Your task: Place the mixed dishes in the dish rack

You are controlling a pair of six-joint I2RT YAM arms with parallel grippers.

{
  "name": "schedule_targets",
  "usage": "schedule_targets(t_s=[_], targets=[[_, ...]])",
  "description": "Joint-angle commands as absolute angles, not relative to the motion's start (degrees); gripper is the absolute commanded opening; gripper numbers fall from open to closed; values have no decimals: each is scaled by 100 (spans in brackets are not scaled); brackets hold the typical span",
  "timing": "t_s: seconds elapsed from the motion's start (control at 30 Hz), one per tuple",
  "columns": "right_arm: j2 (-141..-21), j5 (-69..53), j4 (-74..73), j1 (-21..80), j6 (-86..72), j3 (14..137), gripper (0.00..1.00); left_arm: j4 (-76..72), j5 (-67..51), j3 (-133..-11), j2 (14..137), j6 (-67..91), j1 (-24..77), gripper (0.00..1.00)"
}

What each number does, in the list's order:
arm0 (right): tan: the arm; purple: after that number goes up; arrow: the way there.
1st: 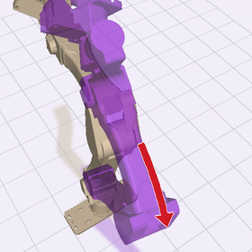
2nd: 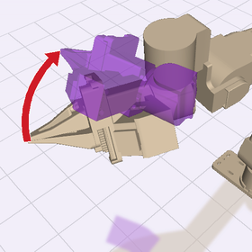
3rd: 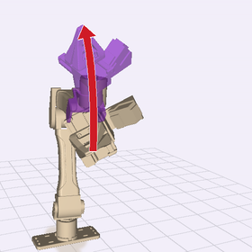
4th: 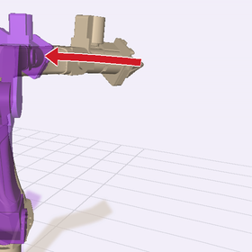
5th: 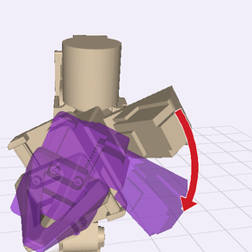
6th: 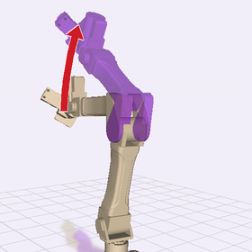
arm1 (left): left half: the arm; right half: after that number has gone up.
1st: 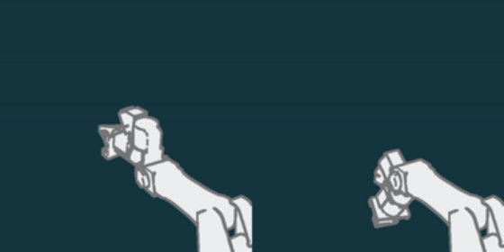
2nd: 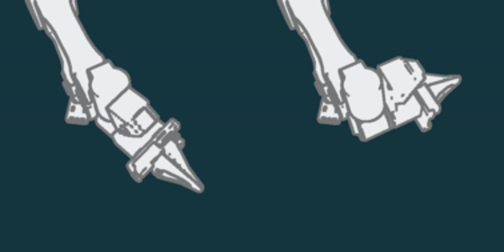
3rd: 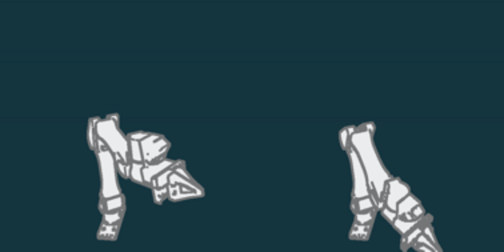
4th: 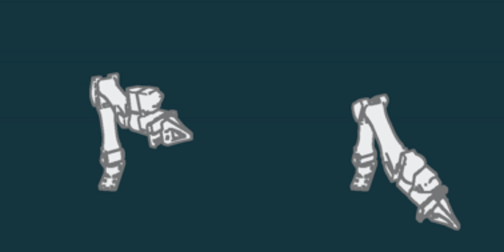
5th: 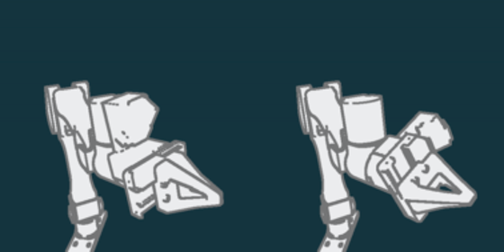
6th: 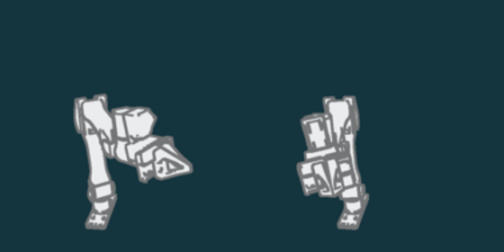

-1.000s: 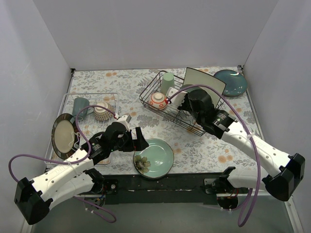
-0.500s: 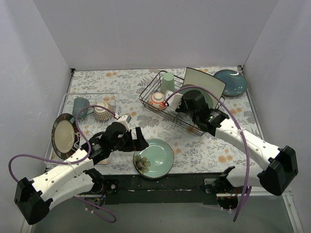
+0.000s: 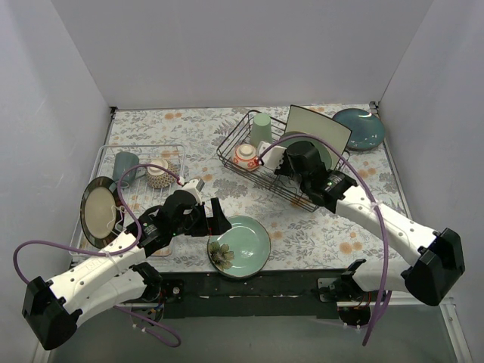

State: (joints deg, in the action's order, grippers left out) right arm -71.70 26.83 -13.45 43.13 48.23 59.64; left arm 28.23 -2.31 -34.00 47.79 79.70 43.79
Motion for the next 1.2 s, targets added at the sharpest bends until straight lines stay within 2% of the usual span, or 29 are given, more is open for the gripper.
schedule_targets(t_s=[0.0, 0.4, 0.87, 1.17], targets=[[-6557, 3226, -264, 4245, 5317, 6574, 1, 2795, -176, -3366, 4764, 7937, 4377, 98], [-6539, 3190, 132, 4245, 5440, 6390, 1, 2795, -184, -3357, 4737, 7945, 4377, 98], [-6873, 2646, -360, 4245, 4975, 6319, 1, 2804, -167, -3366, 4729, 7945, 4377, 98], [-7128, 2663, -106, 4245, 5062, 6021, 1, 2804, -167, -3358, 4720, 7928, 4377, 98]])
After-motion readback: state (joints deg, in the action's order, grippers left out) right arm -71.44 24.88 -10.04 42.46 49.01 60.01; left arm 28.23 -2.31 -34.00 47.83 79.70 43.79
